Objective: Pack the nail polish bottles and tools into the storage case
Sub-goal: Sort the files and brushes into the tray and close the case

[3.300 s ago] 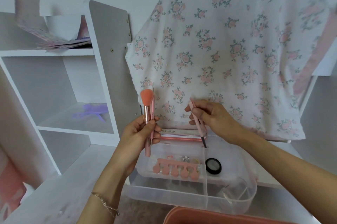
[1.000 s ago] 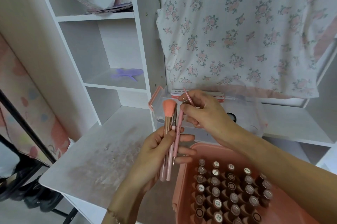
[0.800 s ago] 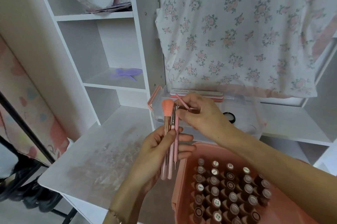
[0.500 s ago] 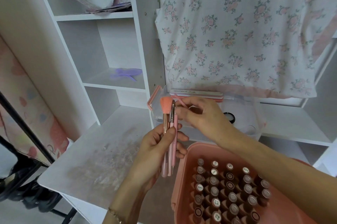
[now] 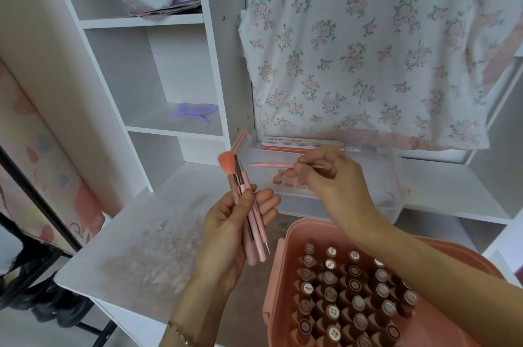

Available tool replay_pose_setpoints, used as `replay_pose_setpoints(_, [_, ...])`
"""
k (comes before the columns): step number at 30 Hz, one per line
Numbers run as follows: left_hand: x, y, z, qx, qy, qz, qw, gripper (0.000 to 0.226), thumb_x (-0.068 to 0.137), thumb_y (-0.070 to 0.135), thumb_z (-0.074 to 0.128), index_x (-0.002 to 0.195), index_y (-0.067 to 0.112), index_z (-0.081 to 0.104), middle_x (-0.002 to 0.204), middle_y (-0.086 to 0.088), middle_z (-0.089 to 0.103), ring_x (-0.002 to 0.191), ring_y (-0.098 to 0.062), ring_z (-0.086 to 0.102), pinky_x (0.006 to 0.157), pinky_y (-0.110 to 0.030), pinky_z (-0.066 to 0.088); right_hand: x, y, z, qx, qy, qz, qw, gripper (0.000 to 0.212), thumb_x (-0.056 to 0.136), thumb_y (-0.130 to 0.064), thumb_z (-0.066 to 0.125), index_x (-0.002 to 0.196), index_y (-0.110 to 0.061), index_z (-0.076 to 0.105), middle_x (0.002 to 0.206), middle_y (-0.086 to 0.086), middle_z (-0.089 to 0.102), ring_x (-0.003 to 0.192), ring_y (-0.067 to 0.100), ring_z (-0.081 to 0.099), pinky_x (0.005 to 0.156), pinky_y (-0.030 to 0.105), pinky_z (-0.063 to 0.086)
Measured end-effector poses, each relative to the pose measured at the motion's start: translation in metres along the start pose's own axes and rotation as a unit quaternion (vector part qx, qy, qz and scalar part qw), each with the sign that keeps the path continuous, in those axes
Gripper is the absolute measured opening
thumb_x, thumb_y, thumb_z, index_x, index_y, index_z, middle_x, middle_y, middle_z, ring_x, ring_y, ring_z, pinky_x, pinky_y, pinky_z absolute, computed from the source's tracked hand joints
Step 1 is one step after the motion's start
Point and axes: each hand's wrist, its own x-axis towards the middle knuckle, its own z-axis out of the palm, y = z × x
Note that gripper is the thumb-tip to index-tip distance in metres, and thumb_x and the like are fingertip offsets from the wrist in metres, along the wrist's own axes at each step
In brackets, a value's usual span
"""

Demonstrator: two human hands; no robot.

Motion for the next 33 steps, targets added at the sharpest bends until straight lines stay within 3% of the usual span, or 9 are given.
replay_pose_setpoints(3, [0.000,-0.001,0.003,-0.033,0.008,0.022,0.999,0.029,0.078,0.017,0.056,0.102,0.000,0.062,0.097,-0.017,0.072,0.093,-0.026,0.069,0.069,-0.025,0.057,-0.012,0.007,0.006,-0.048,-0.018,-0.001,0.999,0.018,0.081,-0.008,0.065,0.073,-0.022,0.057,0.074,-0.003,0.071,0.075,0.010,0.066,0.071,0.022,0.049])
replay_pose_setpoints(6, [0.002,0.000,0.004,-0.039,0.022,0.041,0.998,0.026,0.082,0.016,0.054,0.099,-0.001,0.065,0.098,-0.019,0.071,0.094,-0.024,0.069,0.072,-0.024,0.056,-0.023,0.010,0.011,-0.119,-0.052,-0.032,0.991,0.023,0.083,-0.013,0.064,0.069,-0.030,0.057,0.060,-0.018,0.063,0.057,-0.001,0.055,0.057,0.007,0.040])
replay_pose_setpoints(9, [0.003,0.001,0.003,-0.044,0.036,0.055,0.997,0.025,0.085,0.014,0.051,0.097,-0.003,0.065,0.095,-0.018,0.071,0.091,-0.023,0.070,0.075,-0.025,0.056,-0.029,0.011,0.014,-0.162,-0.063,-0.064,0.983,0.022,0.085,-0.015,0.061,0.073,-0.033,0.060,0.061,-0.014,0.058,0.053,0.005,0.050,0.052,0.011,0.038])
replay_pose_setpoints(14, [0.002,0.004,0.003,-0.091,0.063,0.073,0.991,0.021,0.092,0.010,0.045,0.098,-0.002,0.062,0.086,-0.012,0.073,0.086,-0.018,0.071,0.073,-0.023,0.057,-0.035,0.016,0.016,-0.203,-0.103,-0.051,0.972,0.024,0.088,-0.011,0.053,0.096,-0.033,0.059,0.074,-0.017,0.062,0.066,0.008,0.057,0.060,0.014,0.044])
replay_pose_setpoints(17, [0.001,0.006,0.003,-0.109,0.073,0.082,0.988,0.020,0.093,0.008,0.044,0.096,0.001,0.062,0.087,-0.012,0.073,0.087,-0.017,0.071,0.072,-0.022,0.057,-0.035,0.019,0.016,-0.202,-0.103,-0.012,0.974,0.016,0.089,-0.020,0.056,0.085,-0.035,0.052,0.078,-0.028,0.063,0.075,0.011,0.060,0.068,0.015,0.044])
replay_pose_setpoints(19, [0.001,0.007,0.002,-0.115,0.075,0.088,0.987,0.020,0.094,0.008,0.044,0.096,0.002,0.063,0.088,-0.012,0.073,0.088,-0.018,0.071,0.072,-0.023,0.057,-0.035,0.020,0.016,-0.201,-0.097,-0.008,0.975,0.010,0.088,-0.024,0.057,0.080,-0.030,0.054,0.077,-0.017,0.066,0.077,0.013,0.062,0.071,0.015,0.044])
replay_pose_setpoints(25, [0.000,0.006,0.003,-0.120,0.077,0.084,0.986,0.024,0.092,0.011,0.045,0.107,0.001,0.061,0.104,-0.016,0.069,0.090,-0.018,0.070,0.072,-0.023,0.056,-0.038,0.021,0.022,-0.196,-0.092,0.020,0.976,0.015,0.088,-0.027,0.055,0.073,-0.024,0.057,0.069,-0.005,0.065,0.059,0.013,0.059,0.058,0.021,0.045])
replay_pose_setpoints(29, [0.000,0.005,0.004,-0.117,0.085,0.079,0.986,0.026,0.093,0.012,0.046,0.112,-0.001,0.059,0.111,-0.020,0.066,0.093,-0.020,0.069,0.071,-0.023,0.056,-0.035,0.022,0.023,-0.182,-0.091,0.065,0.977,0.021,0.088,-0.028,0.057,0.069,-0.018,0.059,0.059,0.001,0.064,0.050,0.011,0.056,0.052,0.014,0.042])
replay_pose_setpoints(33, [0.001,0.005,0.004,-0.110,0.083,0.081,0.987,0.025,0.093,0.010,0.045,0.111,0.001,0.060,0.110,-0.020,0.066,0.092,-0.019,0.070,0.070,-0.023,0.056,-0.031,0.021,0.023,-0.163,-0.096,0.097,0.977,0.027,0.086,-0.027,0.060,0.064,-0.012,0.060,0.045,-0.006,0.056,0.038,-0.001,0.045,0.046,0.007,0.034])
